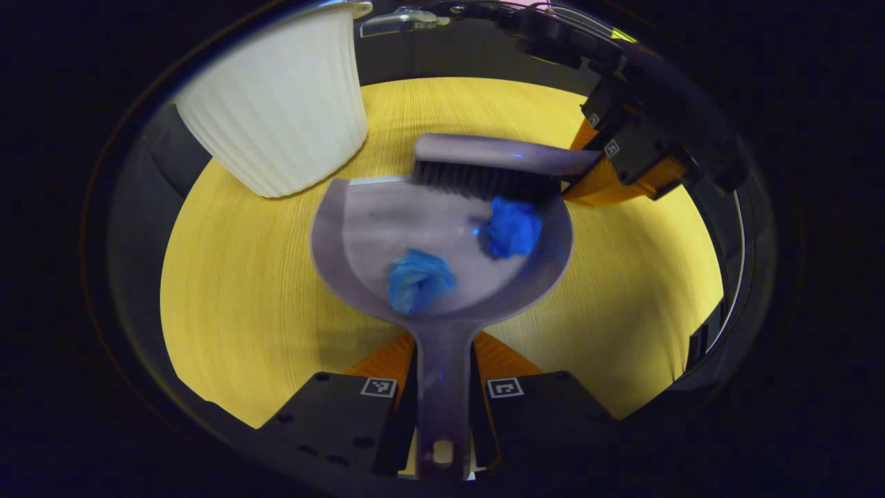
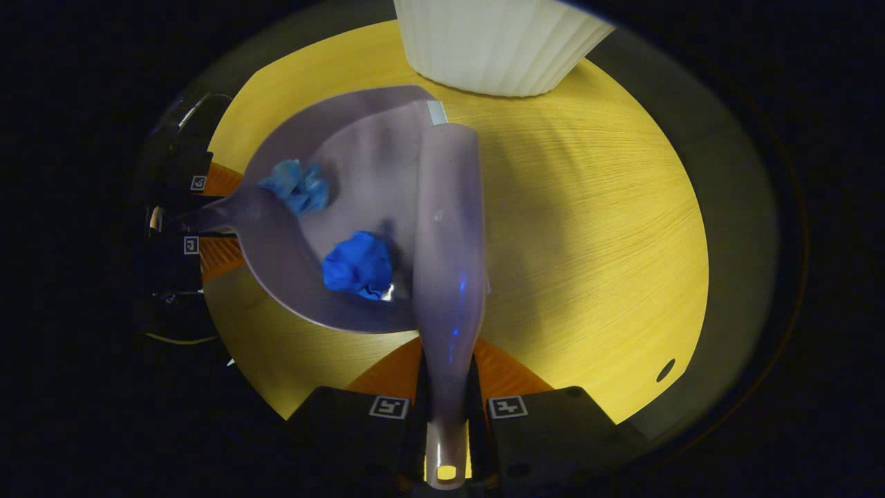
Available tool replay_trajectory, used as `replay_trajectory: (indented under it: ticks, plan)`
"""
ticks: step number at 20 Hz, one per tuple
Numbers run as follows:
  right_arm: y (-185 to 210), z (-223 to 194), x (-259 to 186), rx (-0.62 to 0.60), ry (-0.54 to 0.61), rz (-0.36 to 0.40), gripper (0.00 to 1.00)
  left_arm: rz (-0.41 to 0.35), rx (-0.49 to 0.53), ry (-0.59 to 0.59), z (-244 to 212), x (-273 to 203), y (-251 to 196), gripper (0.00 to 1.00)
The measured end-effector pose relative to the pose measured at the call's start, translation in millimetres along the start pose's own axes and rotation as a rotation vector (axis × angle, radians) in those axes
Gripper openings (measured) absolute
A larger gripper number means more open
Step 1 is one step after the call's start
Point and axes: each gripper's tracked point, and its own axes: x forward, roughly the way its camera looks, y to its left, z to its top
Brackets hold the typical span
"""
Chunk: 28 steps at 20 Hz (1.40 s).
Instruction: Pick up the small broom and dustpan from the desktop, sweep the trash into the dustpan with the broom, and then empty the trash into the garbage bin.
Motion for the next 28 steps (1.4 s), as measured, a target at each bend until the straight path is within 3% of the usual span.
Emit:
replay_trajectory:
  ticks: [7,11,14,18,21,23,26,28]
  plan:
    - [-52.5,-39.4,-22.0,0.402,-0.112,-0.058,0.28,-0.084,-0.014,-0.109,-2.2,-28.8,3.0,0.31]
    - [-56.8,-60.8,9.8,0.601,-0.222,-0.077,0.27,-0.127,-0.030,-0.304,2.0,-102.6,25.7,0.31]
    - [-56.7,-67.7,22.9,0.671,-0.252,-0.068,0.28,-0.135,-0.075,-0.392,0.0,-161.2,50.1,0.31]
    - [-53.6,-63.8,18.4,0.703,-0.271,-0.017,0.27,0.015,-0.102,-0.454,-2.9,-247.2,106.7,0.31]
    - [-52.5,-62.1,13.4,0.686,-0.288,0.018,0.28,0.081,-0.175,-0.470,18.4,-303.8,164.1,0.31]
    - [-56.8,-62.5,11.2,0.674,-0.295,0.049,0.28,0.164,-0.178,-0.465,33.3,-327.3,201.3,0.31]
    - [-55.9,-62.4,10.5,0.671,-0.319,0.093,0.28,0.363,-0.063,-0.409,67.0,-354.1,264.1,0.30]
    - [-55.6,-62.5,13.3,0.673,-0.328,0.107,0.28,0.454,0.033,-0.368,102.6,-362.2,291.6,0.30]
